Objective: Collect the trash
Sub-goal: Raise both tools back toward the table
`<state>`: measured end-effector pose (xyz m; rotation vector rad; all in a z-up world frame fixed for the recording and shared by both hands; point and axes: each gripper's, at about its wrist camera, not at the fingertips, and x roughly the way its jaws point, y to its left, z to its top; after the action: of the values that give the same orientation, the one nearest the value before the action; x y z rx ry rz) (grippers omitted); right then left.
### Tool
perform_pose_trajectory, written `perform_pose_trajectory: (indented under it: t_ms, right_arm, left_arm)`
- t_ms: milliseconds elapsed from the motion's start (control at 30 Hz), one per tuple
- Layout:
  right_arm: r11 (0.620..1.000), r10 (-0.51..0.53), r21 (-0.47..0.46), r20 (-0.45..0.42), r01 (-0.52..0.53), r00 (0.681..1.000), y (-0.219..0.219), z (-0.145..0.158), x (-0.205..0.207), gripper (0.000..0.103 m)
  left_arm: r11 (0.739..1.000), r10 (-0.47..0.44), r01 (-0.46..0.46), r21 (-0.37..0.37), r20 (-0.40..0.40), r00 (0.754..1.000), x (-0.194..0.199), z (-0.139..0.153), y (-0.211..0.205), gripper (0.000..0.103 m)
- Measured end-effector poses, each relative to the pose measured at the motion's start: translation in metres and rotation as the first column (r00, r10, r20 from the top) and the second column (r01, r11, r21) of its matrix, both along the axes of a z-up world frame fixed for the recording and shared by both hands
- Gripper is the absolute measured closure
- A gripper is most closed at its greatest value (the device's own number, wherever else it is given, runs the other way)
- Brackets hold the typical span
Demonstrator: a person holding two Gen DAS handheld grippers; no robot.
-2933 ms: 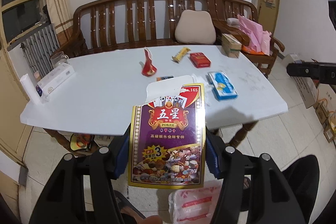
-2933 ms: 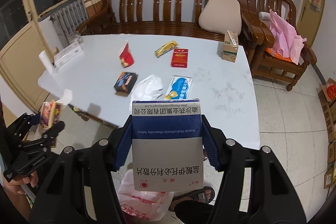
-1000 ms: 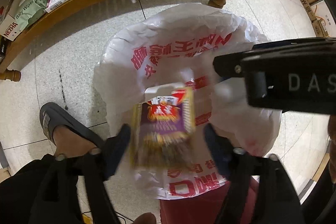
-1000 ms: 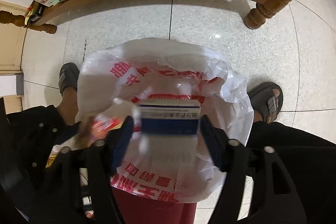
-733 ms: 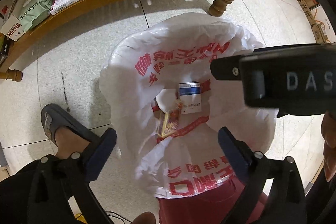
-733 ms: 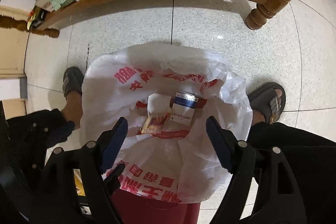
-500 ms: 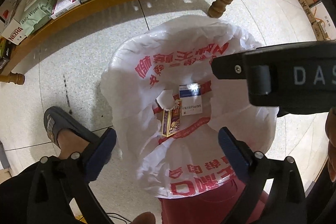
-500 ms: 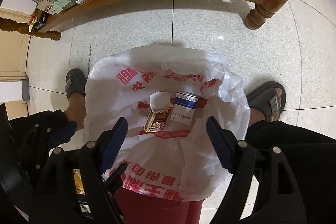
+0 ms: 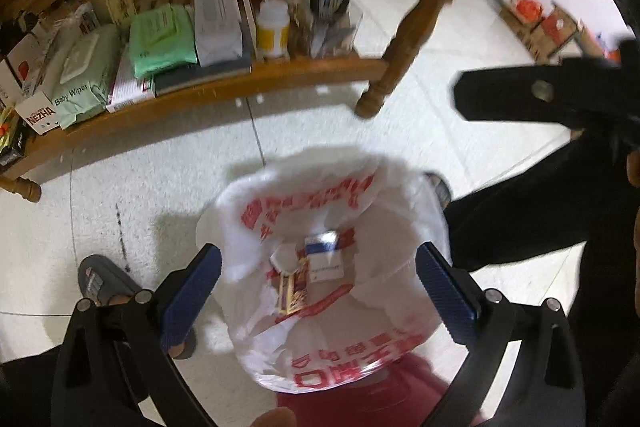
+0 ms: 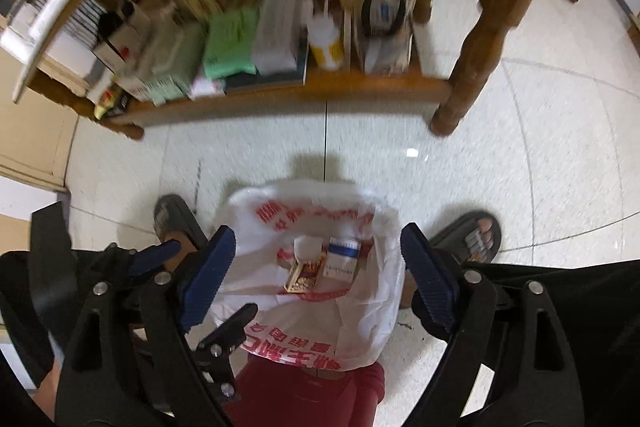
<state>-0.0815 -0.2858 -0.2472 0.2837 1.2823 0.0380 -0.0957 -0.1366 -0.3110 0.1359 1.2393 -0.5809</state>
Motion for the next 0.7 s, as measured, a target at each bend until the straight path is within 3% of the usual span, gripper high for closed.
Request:
perform_pose_trajectory:
  t_ms: [100,200,333,467,700]
  right_arm:
    - [1.000,0.000,-0.018,0.058,0.001,0.998,-0.006,0.029,-0.004,0.019]
    - [0.999,0.011,-0.049,0.119,-0.005,0.993,-0.009,0.060,-0.008,0.016]
    - [0.995,0.018,-0.103,0.222,0.005,0.975,-0.013,0.109,-0.011,0.011]
    - [0.991,0.025,-0.130,0.287,0.013,0.957,-0.014,0.143,-0.010,0.009]
    - [0.988,0.061,-0.154,0.382,-0.001,0.922,-0.014,0.192,-0.006,0.007]
  left_arm:
    - [0.998,0.019,-0.019,-0.061,-0.008,1.000,0.005,0.015,0.003,0.008]
    - [0.997,0.044,-0.043,-0.057,0.023,0.999,0.007,0.030,0.005,0.008]
    - [0.983,0.159,-0.154,-0.101,0.052,0.986,0.017,0.062,0.026,0.008]
    - [0.964,0.257,-0.246,-0.099,0.118,0.959,0.030,0.101,0.045,0.008]
    - [0.947,0.321,-0.305,-0.102,0.281,0.904,0.049,0.180,0.061,0.008]
